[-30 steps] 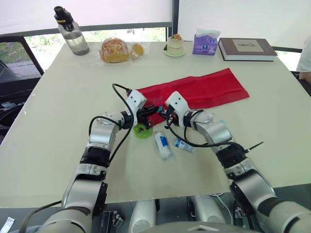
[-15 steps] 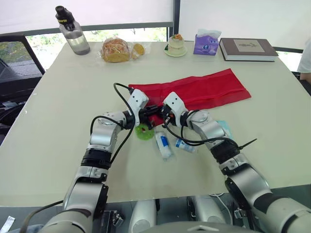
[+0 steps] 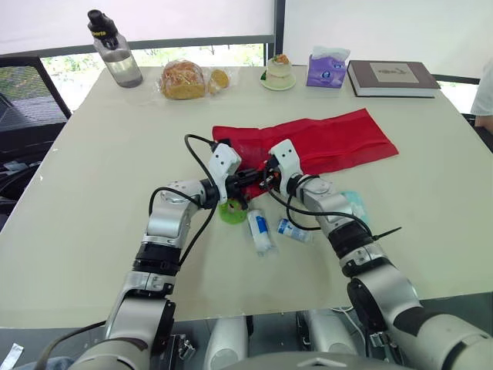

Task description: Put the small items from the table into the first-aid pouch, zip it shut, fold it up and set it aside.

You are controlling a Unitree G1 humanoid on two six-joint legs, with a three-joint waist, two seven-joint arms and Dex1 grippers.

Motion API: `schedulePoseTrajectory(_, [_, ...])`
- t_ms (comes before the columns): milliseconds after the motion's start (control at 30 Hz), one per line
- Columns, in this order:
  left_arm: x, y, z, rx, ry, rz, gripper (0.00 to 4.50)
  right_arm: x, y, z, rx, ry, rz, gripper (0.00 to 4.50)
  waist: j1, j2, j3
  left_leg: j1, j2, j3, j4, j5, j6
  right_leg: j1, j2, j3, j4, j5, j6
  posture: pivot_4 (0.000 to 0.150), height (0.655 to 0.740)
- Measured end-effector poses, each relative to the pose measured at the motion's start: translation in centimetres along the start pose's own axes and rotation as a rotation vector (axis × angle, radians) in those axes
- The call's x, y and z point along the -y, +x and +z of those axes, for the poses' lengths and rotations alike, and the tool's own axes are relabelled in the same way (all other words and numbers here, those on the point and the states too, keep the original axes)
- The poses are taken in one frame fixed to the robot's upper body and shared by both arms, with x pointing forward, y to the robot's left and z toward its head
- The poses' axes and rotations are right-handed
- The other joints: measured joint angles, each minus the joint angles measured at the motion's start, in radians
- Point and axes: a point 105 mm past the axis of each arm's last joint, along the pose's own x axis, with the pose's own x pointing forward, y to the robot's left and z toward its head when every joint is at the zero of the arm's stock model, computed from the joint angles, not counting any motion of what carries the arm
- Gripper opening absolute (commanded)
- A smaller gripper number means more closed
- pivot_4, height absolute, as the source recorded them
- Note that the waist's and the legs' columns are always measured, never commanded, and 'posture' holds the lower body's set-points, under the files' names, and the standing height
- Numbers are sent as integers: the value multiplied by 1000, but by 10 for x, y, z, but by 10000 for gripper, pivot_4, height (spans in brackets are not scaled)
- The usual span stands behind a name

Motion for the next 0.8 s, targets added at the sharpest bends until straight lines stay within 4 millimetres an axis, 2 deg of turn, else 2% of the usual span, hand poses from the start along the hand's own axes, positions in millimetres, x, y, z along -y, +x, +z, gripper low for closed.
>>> schedulePoseTrajectory(267, [0,0,0,0,3,0,0,2,0,5,26,0,-4,949,0,0,0,0,0,0,0,0,0,0,0,0,0,0,0,1500,7400])
schedulePoseTrajectory(367, [-2,-2,-2,-5,18,7,0,1,-7,6,44,-21,15,949,1,0,0,0,0,0,0,0,0,0,0,0,0,0,0,1500,7400])
schedulePoseTrajectory(667, [-17,-10,-17,-71,39,46,0,-6,-47,-6,-16,-129,117,949,1,0,0,0,0,0,0,0,0,0,0,0,0,0,0,1500,7400])
schedulePoseTrajectory(800, [-22,-12,-18,-88,78,51,0,-6,-64,-1,0,-140,125,949,0,0,0,0,0,0,0,0,0,0,0,0,0,0,0,1500,7400])
